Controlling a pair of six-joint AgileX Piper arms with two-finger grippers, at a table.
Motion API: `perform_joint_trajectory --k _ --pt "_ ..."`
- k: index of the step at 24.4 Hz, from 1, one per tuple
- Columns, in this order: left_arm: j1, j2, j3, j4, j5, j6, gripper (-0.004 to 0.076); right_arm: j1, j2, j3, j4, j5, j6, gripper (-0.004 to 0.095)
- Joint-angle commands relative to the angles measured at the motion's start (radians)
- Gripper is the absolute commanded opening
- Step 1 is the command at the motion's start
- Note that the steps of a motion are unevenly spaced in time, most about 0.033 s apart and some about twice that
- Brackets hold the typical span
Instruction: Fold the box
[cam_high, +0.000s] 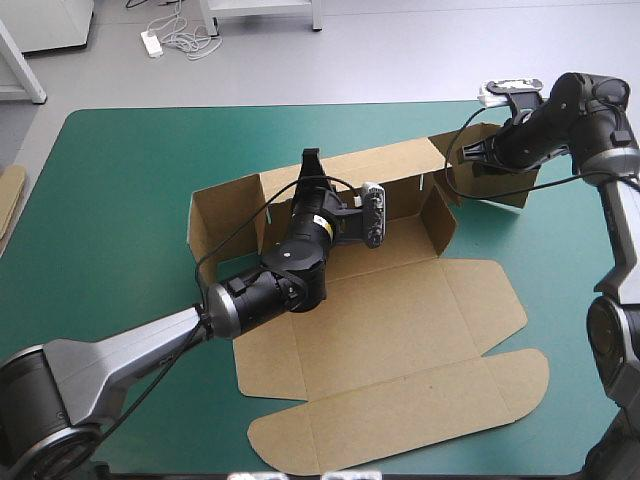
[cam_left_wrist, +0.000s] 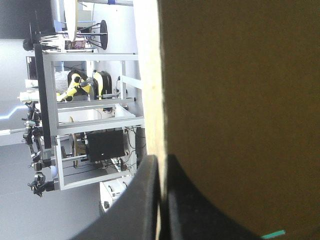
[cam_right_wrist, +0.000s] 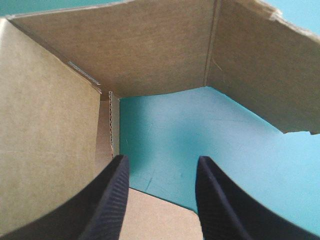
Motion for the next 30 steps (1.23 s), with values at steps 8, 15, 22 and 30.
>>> perform_joint_trajectory --k 8,15,22,30 --pt "-0.006 -0.043 -0.031 0.044 0.03 -0.01 -0.0009 -0.005 -0.032 -0.21 -0.029 -0.003 -0.005 0.0475" --pt "-0.006 -0.043 -0.031 0.061 0.028 0.032 -0.0009 -0.005 0.072 -0.412 -0.052 -0.002 0.011 0.0474" --pt "-0.011 -0.043 -0.031 0.085 0.036 0.054 -0.0009 -0.034 0.218 -0.581 -0.058 -0.095 0.037 0.0474" --pt "-0.034 -0.043 -0.031 0.082 0.038 0.035 -0.0009 -0.034 0.325 -0.599 0.028 -0.184 0.04 0.0472"
